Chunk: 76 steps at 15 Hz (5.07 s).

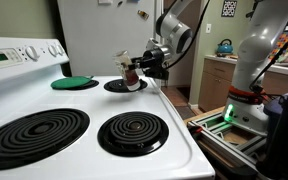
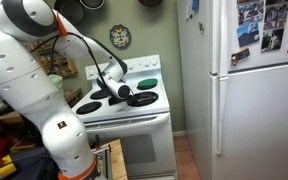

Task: Set the ketchup bottle upright on the stove

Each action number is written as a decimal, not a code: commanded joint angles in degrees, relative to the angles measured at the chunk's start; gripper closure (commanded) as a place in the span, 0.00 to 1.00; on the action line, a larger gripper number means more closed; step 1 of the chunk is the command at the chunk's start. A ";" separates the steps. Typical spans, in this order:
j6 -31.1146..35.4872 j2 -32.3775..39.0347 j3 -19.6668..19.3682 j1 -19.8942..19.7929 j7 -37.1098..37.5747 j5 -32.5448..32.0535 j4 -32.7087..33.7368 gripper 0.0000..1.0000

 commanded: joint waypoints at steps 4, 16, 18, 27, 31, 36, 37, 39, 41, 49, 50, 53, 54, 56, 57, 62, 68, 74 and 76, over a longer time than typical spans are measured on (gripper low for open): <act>1.00 4.05 1.46 0.43 -4.59 3.64 3.47 0.30; 0.11 10.61 0.72 1.09 -10.46 9.47 6.17 0.55; -0.38 14.33 0.80 1.50 -14.37 12.14 7.27 0.55; 2.46 16.81 0.93 3.15 -12.67 12.64 9.51 0.55; 2.63 18.31 0.37 3.91 -12.30 10.20 11.00 0.55; 4.92 21.39 -0.36 5.35 -12.29 5.54 12.94 0.55; 5.36 21.66 -0.47 5.72 -12.11 5.46 13.28 0.55; 5.68 20.14 -0.66 6.04 -12.20 7.37 13.70 0.55; 4.30 18.97 -0.96 5.99 -12.18 9.25 13.62 0.55; 3.92 19.29 -0.40 7.05 -12.41 16.61 14.96 0.55; 3.87 19.73 -0.42 7.40 -12.49 16.58 15.10 0.55; 3.82 20.03 -0.83 8.21 -12.58 16.69 15.38 0.55; 3.85 19.97 -0.94 8.37 -12.59 16.75 15.44 0.55; 4.02 19.54 -1.12 8.48 -12.59 16.50 15.56 0.55; 4.49 19.49 -1.19 8.58 -12.58 15.82 15.75 0.55; 4.48 20.07 -2.92 10.09 -11.99 13.49 15.70 0.55; 5.29 21.42 -3.35 10.72 -12.06 11.18 14.27 0.55; 5.85 21.25 -3.72 10.80 -12.05 7.01 13.64 0.55; 6.59 21.49 -3.74 10.92 -12.01 6.09 13.61 0.55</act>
